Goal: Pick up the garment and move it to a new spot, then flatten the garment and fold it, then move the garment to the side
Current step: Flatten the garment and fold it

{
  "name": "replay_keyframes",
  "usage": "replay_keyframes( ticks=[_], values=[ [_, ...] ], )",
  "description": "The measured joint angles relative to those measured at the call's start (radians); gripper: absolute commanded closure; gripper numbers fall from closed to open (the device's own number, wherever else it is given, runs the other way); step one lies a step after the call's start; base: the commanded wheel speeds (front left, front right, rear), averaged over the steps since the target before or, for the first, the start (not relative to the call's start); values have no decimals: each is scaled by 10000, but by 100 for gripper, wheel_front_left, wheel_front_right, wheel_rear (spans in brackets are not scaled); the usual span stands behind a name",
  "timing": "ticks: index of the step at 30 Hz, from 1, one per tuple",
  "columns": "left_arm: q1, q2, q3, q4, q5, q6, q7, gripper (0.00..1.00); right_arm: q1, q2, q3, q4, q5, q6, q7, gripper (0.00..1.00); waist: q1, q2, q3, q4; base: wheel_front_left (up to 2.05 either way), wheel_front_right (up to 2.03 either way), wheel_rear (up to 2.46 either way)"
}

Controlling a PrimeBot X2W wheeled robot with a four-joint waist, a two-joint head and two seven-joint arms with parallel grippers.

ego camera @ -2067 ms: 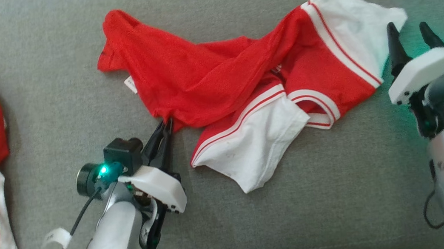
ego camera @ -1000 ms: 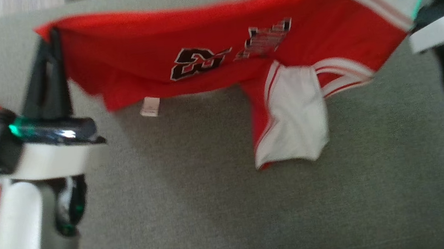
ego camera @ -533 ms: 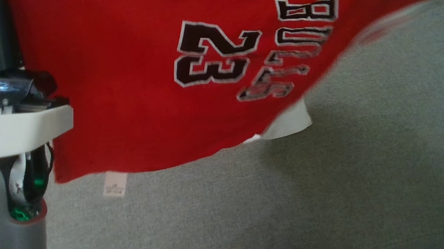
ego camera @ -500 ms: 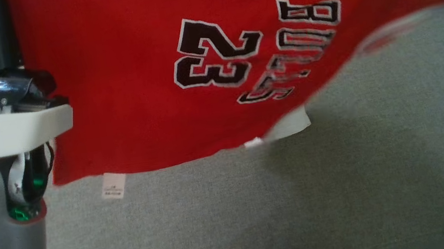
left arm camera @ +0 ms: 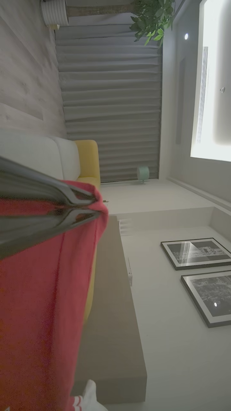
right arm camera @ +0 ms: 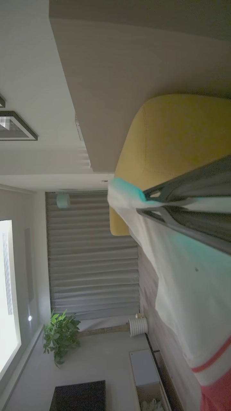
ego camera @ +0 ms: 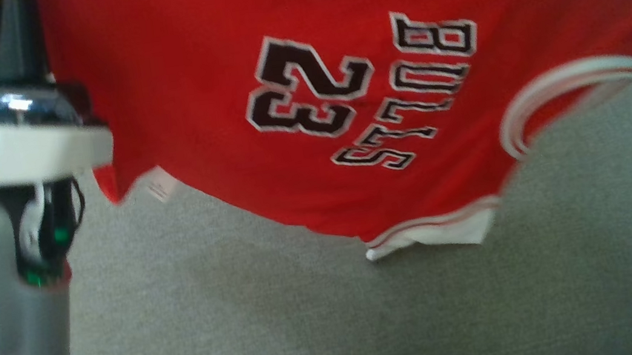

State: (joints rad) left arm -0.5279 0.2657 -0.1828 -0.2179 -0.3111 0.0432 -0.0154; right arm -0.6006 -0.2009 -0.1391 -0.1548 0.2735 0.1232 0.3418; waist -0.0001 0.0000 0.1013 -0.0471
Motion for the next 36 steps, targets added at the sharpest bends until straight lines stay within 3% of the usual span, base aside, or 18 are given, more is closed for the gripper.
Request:
replay_keyframes(
  ticks=[4,8,13,20,29,36],
  values=[
    [-1067,-219,-128,1053,4,-190,-454,100,-906,46,278,1053,169,0,-65,100,0,0,419,82,0,0,0],
    [-2701,-516,-337,2583,4,-504,-949,100,-2856,58,531,2410,268,0,-570,100,1,0,955,164,0,0,0],
    [-5039,-817,-297,4982,4,-715,-1812,100,-5683,324,869,4562,495,0,-1655,100,1,0,1630,235,0,0,0],
    [-6911,-1195,-196,7923,190,-907,-2414,100,-7686,581,1948,7553,420,0,-3616,100,2,0,2246,179,0,0,0],
    [-6789,-1499,79,11133,174,-1150,-2414,100,-7997,961,3363,11526,704,0,-3323,100,3,-1,2870,-33,0,0,0],
    [-6357,-1615,374,12111,75,-1329,-2414,100,-7908,1068,3910,12688,1250,0,-3666,100,3,-1,3465,16,0,0,0]
  ],
)
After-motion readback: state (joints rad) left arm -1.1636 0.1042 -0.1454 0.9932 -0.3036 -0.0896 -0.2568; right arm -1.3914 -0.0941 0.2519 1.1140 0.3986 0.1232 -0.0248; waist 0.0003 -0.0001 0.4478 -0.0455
